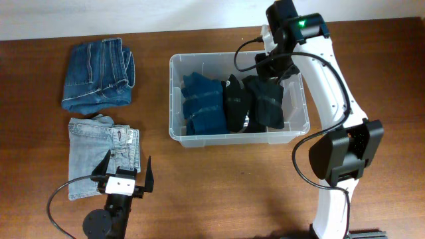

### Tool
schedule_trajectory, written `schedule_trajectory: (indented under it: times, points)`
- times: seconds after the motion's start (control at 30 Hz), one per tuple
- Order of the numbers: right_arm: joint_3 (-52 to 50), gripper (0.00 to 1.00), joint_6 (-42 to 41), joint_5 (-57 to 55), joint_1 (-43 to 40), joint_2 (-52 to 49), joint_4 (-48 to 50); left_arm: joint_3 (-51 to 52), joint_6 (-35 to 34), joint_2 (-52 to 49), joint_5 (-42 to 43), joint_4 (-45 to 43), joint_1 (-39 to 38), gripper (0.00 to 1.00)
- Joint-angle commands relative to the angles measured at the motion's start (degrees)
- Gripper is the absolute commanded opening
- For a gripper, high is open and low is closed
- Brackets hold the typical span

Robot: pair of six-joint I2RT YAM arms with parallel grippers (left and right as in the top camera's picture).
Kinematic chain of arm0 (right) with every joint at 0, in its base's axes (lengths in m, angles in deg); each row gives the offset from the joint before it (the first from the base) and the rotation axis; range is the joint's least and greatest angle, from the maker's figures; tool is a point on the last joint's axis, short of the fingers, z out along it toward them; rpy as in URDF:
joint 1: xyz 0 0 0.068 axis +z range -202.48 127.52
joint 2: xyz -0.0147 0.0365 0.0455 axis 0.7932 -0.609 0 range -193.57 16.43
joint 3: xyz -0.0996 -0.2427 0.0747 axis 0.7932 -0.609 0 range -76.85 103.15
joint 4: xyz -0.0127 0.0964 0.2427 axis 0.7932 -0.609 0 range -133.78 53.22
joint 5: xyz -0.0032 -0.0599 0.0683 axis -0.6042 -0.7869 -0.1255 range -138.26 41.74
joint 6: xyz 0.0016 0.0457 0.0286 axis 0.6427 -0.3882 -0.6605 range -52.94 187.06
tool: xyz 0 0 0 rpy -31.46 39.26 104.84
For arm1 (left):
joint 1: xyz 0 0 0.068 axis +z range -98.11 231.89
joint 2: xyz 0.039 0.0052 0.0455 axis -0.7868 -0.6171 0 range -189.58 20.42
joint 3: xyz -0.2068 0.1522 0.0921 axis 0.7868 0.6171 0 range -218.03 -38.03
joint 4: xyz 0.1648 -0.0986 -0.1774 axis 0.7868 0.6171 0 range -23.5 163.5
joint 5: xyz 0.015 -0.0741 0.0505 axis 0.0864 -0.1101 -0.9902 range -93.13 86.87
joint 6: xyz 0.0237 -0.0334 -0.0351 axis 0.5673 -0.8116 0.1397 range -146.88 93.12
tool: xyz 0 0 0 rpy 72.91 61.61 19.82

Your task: Pack container

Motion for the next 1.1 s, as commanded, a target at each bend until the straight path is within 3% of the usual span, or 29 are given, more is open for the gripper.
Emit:
schedule_trajectory:
  times: [0.0, 0.27, 0.97, 1.07]
  points:
    - [-5.0, 0.06, -1.2, 0.3, -0.4, -0.4, 2.7, 0.3, 0.9, 0.4, 0.7, 0.0, 0.1, 0.99]
    - [-18.0, 0.04, -2.3, 4.2, -0.4, -0.4, 12.6, 0.3, 0.9, 0.4, 0.7, 0.0, 0.1, 0.99]
    - [-23.7, 0.09, -2.3, 6.1, -0.4, -0.4, 13.9, 0.3, 0.9, 0.4, 0.6, 0.0, 0.1, 0.99]
    - [-23.4, 0.14, -2.3, 7.3, -0.4, -0.1, 13.2, 0.3, 0.9, 0.4, 0.7, 0.0, 0.1, 0.99]
